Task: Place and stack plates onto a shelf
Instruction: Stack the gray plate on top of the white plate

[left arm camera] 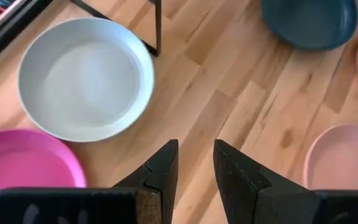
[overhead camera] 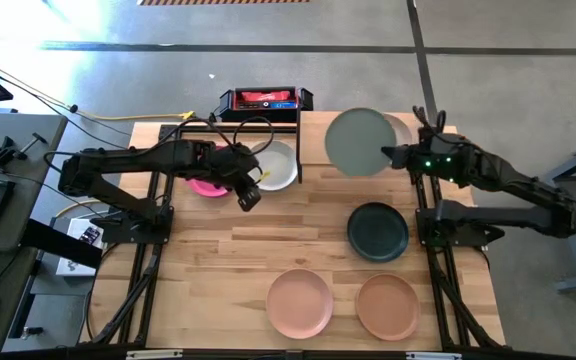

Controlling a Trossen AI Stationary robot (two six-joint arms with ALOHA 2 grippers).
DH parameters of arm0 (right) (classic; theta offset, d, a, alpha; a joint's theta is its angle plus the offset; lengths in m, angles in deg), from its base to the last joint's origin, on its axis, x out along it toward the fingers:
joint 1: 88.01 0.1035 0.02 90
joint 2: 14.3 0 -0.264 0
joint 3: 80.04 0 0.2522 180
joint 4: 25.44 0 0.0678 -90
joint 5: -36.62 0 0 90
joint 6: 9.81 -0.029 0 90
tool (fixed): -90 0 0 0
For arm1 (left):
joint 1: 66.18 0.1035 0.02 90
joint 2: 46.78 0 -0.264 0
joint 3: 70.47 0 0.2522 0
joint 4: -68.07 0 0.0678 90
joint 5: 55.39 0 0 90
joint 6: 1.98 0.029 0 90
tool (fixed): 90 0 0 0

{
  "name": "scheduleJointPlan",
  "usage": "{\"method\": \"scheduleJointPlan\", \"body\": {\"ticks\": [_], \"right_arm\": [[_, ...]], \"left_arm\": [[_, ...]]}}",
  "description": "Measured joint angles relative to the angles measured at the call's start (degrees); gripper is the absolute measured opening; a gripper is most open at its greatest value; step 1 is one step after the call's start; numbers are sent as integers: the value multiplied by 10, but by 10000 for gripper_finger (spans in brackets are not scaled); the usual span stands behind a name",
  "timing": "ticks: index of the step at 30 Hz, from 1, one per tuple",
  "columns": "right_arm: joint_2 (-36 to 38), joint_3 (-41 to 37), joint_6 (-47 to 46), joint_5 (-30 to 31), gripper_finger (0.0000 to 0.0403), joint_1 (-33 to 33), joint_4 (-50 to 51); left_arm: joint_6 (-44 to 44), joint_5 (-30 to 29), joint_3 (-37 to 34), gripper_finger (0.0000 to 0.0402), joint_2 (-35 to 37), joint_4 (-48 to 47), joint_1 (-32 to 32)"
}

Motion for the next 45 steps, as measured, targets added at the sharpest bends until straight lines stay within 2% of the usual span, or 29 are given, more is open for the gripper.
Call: {"method": "scheduleJointPlan", "body": {"ticks": [6, 12, 17, 32, 38, 45], "right_arm": [[16, 0, -17, 0, 16, -47, 9], [28, 0, -41, 0, 16, -94, 26], [28, 0, -66, -1, 16, -139, 78], [39, 0, -143, -68, 16, -236, 125], [39, 0, -186, -105, 16, -274, 169], [39, 0, -225, -116, 16, -317, 202]], "left_arm": [[64, -9, 0, 90, 0, -39, 14], [109, -69, 0, 90, 0, -103, 38], [135, -102, 0, 90, 0, -147, 56], [228, -113, 0, 90, 15, -201, 103], [241, -113, 0, 90, 30, -196, 120], [248, -113, 0, 90, 45, -196, 124]]}}
